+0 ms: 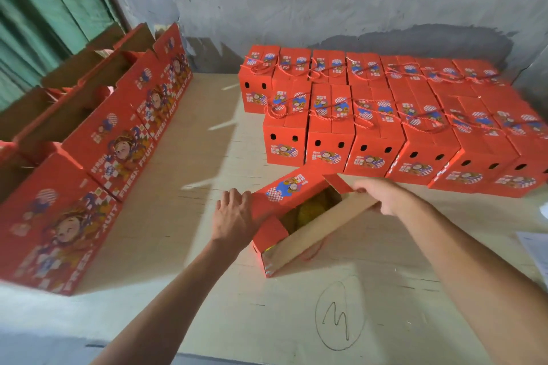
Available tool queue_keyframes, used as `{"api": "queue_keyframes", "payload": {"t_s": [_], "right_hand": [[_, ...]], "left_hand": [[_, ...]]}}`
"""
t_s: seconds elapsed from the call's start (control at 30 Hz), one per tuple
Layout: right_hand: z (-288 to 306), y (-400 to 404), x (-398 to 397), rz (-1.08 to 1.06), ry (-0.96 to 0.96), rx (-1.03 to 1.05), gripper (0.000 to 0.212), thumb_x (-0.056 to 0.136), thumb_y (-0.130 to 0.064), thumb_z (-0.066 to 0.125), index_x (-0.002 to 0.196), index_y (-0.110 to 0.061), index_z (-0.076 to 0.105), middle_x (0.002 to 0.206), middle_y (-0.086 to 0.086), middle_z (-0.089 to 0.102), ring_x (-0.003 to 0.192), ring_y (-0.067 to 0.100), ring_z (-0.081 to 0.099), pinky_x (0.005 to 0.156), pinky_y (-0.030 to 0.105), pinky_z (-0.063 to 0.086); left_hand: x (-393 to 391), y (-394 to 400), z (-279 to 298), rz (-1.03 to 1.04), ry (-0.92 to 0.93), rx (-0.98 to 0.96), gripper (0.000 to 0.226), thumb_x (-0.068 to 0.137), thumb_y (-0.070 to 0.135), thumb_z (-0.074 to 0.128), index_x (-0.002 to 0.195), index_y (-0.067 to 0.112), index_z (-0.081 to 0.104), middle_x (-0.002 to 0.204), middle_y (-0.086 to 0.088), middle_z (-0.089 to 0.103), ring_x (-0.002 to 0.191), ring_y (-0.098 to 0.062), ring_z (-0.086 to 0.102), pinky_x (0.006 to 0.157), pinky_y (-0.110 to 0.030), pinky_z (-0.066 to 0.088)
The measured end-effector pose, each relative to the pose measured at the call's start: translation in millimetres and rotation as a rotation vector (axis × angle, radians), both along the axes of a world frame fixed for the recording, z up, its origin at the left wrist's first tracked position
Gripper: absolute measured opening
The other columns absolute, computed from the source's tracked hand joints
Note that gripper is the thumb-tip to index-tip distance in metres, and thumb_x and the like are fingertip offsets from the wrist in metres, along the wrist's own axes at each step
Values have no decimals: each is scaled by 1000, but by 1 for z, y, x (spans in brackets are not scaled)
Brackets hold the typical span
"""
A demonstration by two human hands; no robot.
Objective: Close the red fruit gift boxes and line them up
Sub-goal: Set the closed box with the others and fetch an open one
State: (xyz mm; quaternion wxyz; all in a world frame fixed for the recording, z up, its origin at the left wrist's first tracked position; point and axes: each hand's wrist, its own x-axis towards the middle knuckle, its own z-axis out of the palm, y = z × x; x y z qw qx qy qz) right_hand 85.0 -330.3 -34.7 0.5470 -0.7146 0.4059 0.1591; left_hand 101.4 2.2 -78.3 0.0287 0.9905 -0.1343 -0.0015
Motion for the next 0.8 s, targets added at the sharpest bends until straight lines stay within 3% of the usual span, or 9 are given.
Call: {"api": "queue_keyframes", "payload": {"t_s": [0.07,0.17,0.27,0.37,0.47,0.53,0.63,0.7,0.8], "right_hand": [[3,17,17,-73,-77,97,18,93,-20,64,105,-9,57,110,15,64,90,24,64,62,34,55],[4,49,33,-98,-170,111,29,92,-32,62,112,-12,62,110,13,70,100,27,66,92,44,56],[2,84,36,-18,-303,-13,25,94,-34,62,113,-19,62,116,7,66,90,19,58,84,35,44],[1,117,42,122,-453,6,41,99,-29,58,140,-32,54,121,-6,62,104,17,57,85,29,39],[1,138,47,207,-532,23,46,102,-30,57,147,-36,50,110,-24,59,95,-5,59,76,16,38],[-3,142,46,237,-561,3,46,104,-32,53,149,-36,48,119,-23,54,100,-3,55,88,20,37],[-5,136,47,286,-530,-75,49,101,-28,52,149,-38,47,122,-16,52,111,11,49,92,29,35],[-4,134,48,298,-484,-120,51,100,-28,52,149,-39,47,121,-9,56,108,18,53,91,36,43],[-8,136,47,242,-493,-165,40,101,-31,51,140,-34,57,122,0,65,100,21,59,89,36,46]], "left_hand": [[-4,5,5,57,-5,28,72,93,76,42,131,15,53,123,-9,54,116,-31,49,96,-38,40],[-8,9,16,166,45,-5,75,89,80,44,125,15,54,119,-7,55,115,-30,51,94,-38,42],[-22,5,26,292,144,-152,80,80,88,45,115,17,55,113,-4,59,113,-29,56,89,-38,44],[-49,-9,18,298,215,-204,74,81,85,47,112,19,49,113,-3,65,112,-30,63,90,-39,48],[-73,-20,6,343,223,-269,88,77,88,47,133,20,39,120,-1,65,113,-27,63,88,-40,50],[-76,-25,2,273,128,-281,108,80,86,46,158,18,15,138,-1,50,125,-25,53,92,-41,50],[-53,-31,7,70,46,-305,122,83,75,58,162,17,-14,171,-4,1,156,-24,15,116,-44,37],[-26,-33,17,-13,84,-261,138,75,73,71,160,17,-22,171,-3,-17,159,-23,-5,124,-49,23],[4,-41,21,-144,127,-182,149,67,72,79,159,18,-25,170,0,-22,158,-22,-13,126,-55,14]]}}
